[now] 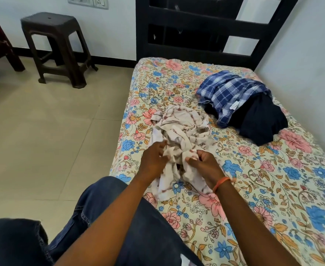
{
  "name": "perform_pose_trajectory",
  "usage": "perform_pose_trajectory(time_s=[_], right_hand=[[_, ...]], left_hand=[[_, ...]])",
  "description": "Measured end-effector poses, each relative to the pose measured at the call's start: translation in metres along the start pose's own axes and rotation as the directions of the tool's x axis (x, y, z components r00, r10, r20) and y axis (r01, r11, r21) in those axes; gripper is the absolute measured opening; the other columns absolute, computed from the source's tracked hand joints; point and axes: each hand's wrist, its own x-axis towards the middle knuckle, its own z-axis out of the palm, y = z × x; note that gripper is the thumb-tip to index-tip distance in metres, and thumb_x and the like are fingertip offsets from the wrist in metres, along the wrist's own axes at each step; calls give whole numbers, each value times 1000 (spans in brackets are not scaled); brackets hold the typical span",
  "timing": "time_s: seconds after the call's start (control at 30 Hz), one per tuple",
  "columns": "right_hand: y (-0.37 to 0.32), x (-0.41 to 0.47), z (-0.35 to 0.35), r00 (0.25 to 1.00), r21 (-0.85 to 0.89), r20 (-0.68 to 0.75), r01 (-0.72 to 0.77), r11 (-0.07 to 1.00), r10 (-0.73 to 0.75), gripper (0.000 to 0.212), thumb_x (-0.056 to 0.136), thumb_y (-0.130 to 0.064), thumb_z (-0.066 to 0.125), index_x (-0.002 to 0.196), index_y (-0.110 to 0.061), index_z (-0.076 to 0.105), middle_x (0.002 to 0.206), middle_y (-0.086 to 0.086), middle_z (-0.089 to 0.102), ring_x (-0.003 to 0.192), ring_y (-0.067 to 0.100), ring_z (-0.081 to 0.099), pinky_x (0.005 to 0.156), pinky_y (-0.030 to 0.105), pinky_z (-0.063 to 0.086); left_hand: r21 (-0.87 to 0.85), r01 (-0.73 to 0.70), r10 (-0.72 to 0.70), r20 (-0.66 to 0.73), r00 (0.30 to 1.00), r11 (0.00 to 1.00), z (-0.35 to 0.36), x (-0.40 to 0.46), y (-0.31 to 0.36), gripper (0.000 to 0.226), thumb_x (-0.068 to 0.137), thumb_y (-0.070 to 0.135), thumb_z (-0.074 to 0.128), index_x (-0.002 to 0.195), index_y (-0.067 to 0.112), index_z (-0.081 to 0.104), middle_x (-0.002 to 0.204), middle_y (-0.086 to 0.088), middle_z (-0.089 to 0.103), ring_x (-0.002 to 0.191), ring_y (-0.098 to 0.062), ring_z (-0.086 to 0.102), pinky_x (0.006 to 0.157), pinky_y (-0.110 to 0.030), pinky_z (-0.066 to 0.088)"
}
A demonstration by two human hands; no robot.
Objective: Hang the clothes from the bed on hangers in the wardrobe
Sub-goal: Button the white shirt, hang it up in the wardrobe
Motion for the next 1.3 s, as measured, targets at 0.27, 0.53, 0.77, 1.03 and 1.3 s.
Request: perform_pose_trajectory(time_s=[0.27,0.53,0.77,1.03,1.3], right_hand=[[57,-32,-1,964,309,-125,-188,932,236,20,92,0,62,112,2,67,101,20,74,89,35,72,76,56,58],[-5,-20,-25,971,527,-28,-189,829,239,35,85,-9,65,118,2,62,123,28,64,99,37,65,75,45,54],[-29,20,-27,987,386,-120,-52,921,106,37,93,-23,65,124,-3,60,119,20,66,109,37,64,87,54,56],[60,-26,3,924,-57,-379,32,998,-51,75,76,-11,83,134,-17,36,108,-4,59,93,11,60,74,18,46],[62,-20,3,860,-143,-510,-69,987,-14,32,73,-25,86,86,-7,62,78,5,63,71,23,57,60,27,42]], left_hand=[[-136,175,-178,-15,984,975,21,-28,-44,14,89,17,67,99,24,59,85,12,63,76,-7,60,61,-14,42],[-120,7,18,205,979,993,23,-46,-41,21,94,26,62,108,28,47,67,-4,67,51,-10,58,52,-22,44],[140,-36,23,96,995,990,27,-45,-42,20,98,31,56,106,22,40,70,4,55,61,-10,55,55,-30,36],[333,-115,96,75,993,936,31,-32,-48,22,101,23,47,119,20,60,110,-4,61,102,-24,54,83,-41,48],[65,121,-116,-81,990,991,29,-25,-55,14,96,16,54,95,17,68,91,0,69,76,-17,61,68,-30,47]])
